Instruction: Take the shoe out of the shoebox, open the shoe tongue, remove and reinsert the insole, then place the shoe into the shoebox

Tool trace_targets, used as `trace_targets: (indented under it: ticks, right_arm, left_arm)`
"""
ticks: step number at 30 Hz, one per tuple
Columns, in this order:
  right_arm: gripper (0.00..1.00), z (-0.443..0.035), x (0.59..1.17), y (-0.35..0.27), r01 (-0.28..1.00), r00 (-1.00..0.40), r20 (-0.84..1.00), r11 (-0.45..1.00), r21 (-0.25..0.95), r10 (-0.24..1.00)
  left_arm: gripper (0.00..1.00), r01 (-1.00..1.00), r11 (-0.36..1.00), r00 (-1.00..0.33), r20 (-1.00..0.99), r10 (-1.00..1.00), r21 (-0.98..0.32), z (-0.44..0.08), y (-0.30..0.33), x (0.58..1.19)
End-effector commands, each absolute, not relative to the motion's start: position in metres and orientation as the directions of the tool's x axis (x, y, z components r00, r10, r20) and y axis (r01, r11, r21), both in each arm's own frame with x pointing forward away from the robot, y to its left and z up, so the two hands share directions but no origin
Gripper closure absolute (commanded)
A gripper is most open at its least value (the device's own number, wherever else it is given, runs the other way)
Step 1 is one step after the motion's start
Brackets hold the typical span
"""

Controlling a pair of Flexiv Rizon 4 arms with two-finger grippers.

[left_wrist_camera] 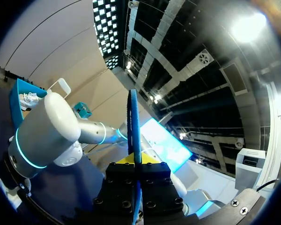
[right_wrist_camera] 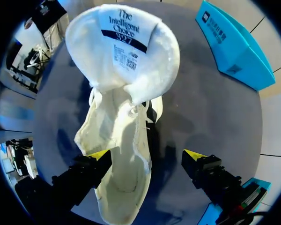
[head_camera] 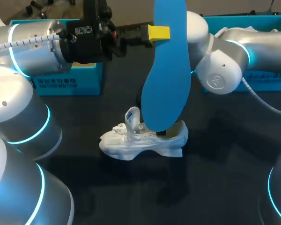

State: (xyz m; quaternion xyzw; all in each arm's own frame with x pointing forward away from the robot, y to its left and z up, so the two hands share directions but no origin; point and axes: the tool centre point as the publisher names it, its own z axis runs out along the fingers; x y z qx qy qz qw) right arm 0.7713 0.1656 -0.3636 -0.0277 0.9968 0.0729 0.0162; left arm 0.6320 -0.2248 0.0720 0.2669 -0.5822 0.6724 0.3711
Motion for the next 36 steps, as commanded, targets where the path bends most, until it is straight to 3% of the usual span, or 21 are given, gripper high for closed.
trace_targets:
  ticks: [1, 5, 12, 14, 21, 24, 25, 36]
  right_arm:
    - [0.15, -0.375, 0.776, 0.171, -0.061, -0.998, -0.021, 0.988, 0.142, -0.059]
    - [0.27, -0.379, 0.776, 0.172, -0.064, -0.998, -0.007, 0.988, 0.142, -0.064]
    - [0.32, -0.384, 0.774, 0.173, -0.065, -0.998, 0.011, 0.987, 0.145, -0.067]
    - [0.48, -0.386, 0.773, 0.172, -0.065, -0.998, 0.015, 0.987, 0.145, -0.068]
    - [0.64, -0.391, 0.768, 0.172, -0.062, -0.997, 0.036, 0.988, 0.141, -0.068]
    - [0.85, -0.392, 0.766, 0.172, -0.061, -0.997, 0.043, 0.988, 0.14, -0.068]
    - [0.98, -0.392, 0.766, 0.172, -0.058, -0.997, 0.046, 0.988, 0.14, -0.065]
    - [1.0, -0.38, 0.76, 0.167, 0.053, -0.995, 0.09, 0.989, 0.139, 0.04]
  left_arm:
    - [1.0, -0.81, -0.047, -0.582, 0.792, 0.186, -0.584, 0.071, -0.225, 0.631]
    - [1.0, -0.81, -0.047, -0.582, 0.792, 0.186, -0.584, 0.071, -0.225, 0.631]
    - [1.0, -0.81, -0.047, -0.582, 0.792, 0.186, -0.584, 0.071, -0.225, 0.631]
    - [1.0, -0.81, -0.047, -0.582, 0.792, 0.186, -0.584, 0.071, -0.225, 0.631]
    - [1.0, -0.81, -0.047, -0.582, 0.792, 0.186, -0.584, 0.071, -0.225, 0.631]
    - [1.0, -0.81, -0.047, -0.582, 0.792, 0.186, -0.584, 0.071, -0.225, 0.631]
    - [1.0, -0.81, -0.047, -0.582, 0.792, 0.186, -0.584, 0.071, -0.225, 0.631]
    - [1.0, -0.81, -0.047, -0.582, 0.792, 0.186, -0.584, 0.071, -0.225, 0.631]
